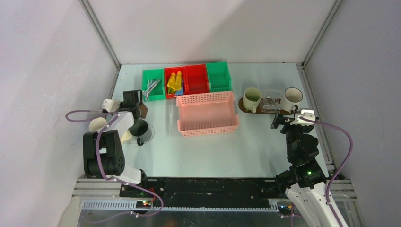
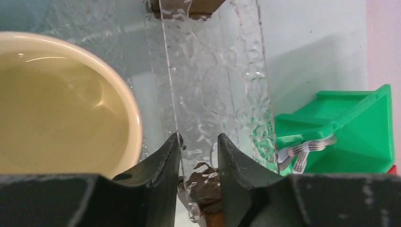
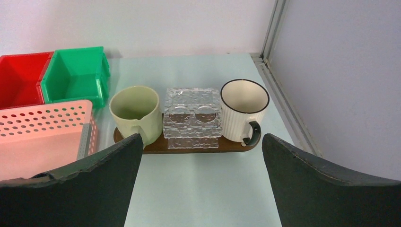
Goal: Prepare toiletry sets of a toothbrush and toothpaste on the tray
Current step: Place the toothpaste holder at the center of the board, then adjust the toothpaste holder at the center of the board, then adjust the cup on the tray.
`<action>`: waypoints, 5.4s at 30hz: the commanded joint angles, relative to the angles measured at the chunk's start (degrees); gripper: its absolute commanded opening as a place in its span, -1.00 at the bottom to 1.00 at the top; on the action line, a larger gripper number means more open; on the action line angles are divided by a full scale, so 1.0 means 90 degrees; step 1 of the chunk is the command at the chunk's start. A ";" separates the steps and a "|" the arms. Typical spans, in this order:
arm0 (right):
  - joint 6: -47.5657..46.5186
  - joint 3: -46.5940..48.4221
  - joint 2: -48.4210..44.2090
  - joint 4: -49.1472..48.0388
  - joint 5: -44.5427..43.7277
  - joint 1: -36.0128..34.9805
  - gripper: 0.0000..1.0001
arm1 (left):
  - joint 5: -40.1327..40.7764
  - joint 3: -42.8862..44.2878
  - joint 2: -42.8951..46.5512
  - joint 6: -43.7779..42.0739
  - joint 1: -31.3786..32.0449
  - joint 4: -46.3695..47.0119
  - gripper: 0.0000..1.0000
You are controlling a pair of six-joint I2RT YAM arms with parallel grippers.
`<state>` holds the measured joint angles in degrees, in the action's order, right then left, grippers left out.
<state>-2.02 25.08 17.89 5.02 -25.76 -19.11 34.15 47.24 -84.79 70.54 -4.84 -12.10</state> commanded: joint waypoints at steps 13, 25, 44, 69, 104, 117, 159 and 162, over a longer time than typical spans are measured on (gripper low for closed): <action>-0.0073 -0.0008 0.0039 -0.0254 -0.0093 0.0093 0.99 | 0.0034 0.0654 0.0245 0.0089 -0.0034 -0.0479 0.36; -0.0074 -0.0019 0.0043 -0.0270 -0.0097 0.0102 0.99 | -0.0657 0.1531 0.0117 -0.1624 -0.0046 -0.0774 0.27; -0.0101 -0.0018 0.0101 -0.0273 -0.0093 0.0111 0.99 | -0.1456 0.2322 -0.1508 -0.1700 -0.0629 -0.0663 0.25; -0.0110 -0.0022 0.0088 -0.0264 -0.0095 0.0150 0.99 | -0.0754 0.1778 -0.1063 0.0294 -0.0846 -0.1266 -0.09; -0.0083 -0.0023 0.0027 -0.0266 -0.0047 0.0161 0.99 | -0.0599 0.2284 -0.0608 -0.0144 -0.0930 -0.1307 0.46; -0.0004 -0.0023 -0.0156 -0.0255 0.0011 0.0086 0.99 | -0.0602 0.1883 0.0891 -0.2301 0.0081 -0.1618 0.64; -0.0029 -0.0028 -0.0306 -0.0229 -0.0103 -0.0581 0.99 | -0.0240 -0.0440 0.1989 -0.3006 0.1715 -0.1967 -0.60; -0.0028 -0.0021 -0.0302 -0.0230 -0.0106 -0.0581 0.99 | -0.0161 -0.0443 0.2053 -0.3352 0.1703 -0.1925 -0.70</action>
<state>-1.98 24.99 15.14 5.02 -25.80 -24.16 29.56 42.68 -68.49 45.19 10.44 -29.56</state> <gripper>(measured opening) 0.993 0.181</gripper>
